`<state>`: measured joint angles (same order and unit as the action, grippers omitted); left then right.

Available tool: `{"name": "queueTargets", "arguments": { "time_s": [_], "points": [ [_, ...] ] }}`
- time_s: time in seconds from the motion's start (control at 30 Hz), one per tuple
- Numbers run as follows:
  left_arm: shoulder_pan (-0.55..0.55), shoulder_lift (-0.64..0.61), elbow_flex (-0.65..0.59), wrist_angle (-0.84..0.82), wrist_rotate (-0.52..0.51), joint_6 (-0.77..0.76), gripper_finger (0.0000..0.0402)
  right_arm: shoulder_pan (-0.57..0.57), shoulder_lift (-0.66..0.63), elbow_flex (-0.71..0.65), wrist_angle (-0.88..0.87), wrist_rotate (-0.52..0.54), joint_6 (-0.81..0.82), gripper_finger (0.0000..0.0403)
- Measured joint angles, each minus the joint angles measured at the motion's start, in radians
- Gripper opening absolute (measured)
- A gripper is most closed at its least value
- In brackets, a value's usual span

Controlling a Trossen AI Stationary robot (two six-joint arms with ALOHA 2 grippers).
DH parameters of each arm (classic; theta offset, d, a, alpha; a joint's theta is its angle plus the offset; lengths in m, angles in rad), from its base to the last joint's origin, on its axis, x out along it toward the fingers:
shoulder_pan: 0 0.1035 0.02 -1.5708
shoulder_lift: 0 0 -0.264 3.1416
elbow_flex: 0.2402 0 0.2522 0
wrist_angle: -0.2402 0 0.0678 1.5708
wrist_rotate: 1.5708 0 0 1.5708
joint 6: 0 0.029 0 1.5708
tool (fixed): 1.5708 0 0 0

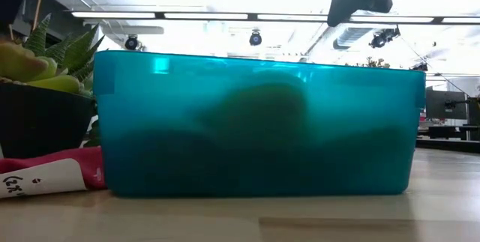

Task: Pick and placing Produce into tupperware
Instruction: Put the yellow corn into the blue bin

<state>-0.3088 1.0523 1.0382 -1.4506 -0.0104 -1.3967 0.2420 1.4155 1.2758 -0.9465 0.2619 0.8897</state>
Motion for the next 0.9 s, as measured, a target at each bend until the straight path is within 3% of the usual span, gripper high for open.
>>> {"name": "queueTargets", "arguments": {
  "time_s": [0.23, 0.9],
  "points": [
    [-0.032, 0.0, 0.0, 0.008, 0.025, 0.021, 0.0113, 0.0, 0.0, 0.0, 0.004, 0.0, 0.0, 0.0002],
    [-0.383, 0.075, 0.0, 0.143, 0.017, -0.007, 0.0113, -0.03, 0.0, 0.0, 0.021, 0.0, -0.019, 0.0002]
  ]
}}
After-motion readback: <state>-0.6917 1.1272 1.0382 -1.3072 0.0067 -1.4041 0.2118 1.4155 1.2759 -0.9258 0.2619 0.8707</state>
